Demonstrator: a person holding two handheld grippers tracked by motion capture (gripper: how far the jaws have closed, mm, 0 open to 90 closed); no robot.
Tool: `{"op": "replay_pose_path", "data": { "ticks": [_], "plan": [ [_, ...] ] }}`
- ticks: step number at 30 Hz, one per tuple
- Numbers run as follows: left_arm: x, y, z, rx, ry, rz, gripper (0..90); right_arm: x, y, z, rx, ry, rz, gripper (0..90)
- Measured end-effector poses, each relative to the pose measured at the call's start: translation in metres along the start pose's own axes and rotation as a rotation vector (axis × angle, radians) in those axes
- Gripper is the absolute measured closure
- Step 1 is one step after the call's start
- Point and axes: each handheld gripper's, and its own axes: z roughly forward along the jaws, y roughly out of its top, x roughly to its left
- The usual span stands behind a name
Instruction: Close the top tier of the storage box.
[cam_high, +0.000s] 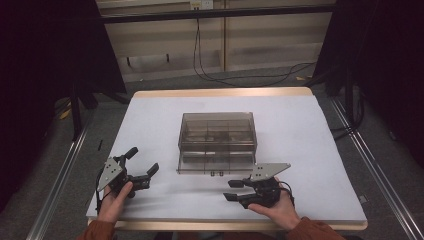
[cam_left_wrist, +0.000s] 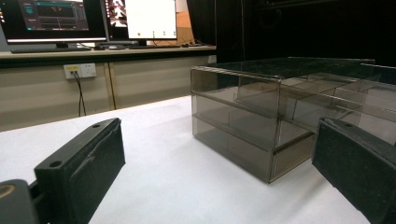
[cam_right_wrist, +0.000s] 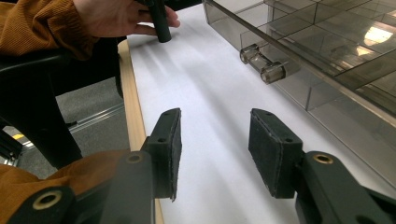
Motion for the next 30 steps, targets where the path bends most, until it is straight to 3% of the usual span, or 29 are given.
{"op": "replay_pose_path", "data": {
  "ticks": [16, 30],
  "plan": [
    [0.000, 0.000, 0.000, -0.009, -0.005, -0.010, 2.2, 0.002, 0.003, 0.011, 0.008, 0.000, -0.016, 62.9],
    [0.000, 0.000, 0.000, -0.008, -0.003, -0.007, 2.2, 0.002, 0.014, 0.023, 0.004, 0.009, -0.027, 81.1]
  ]
}}
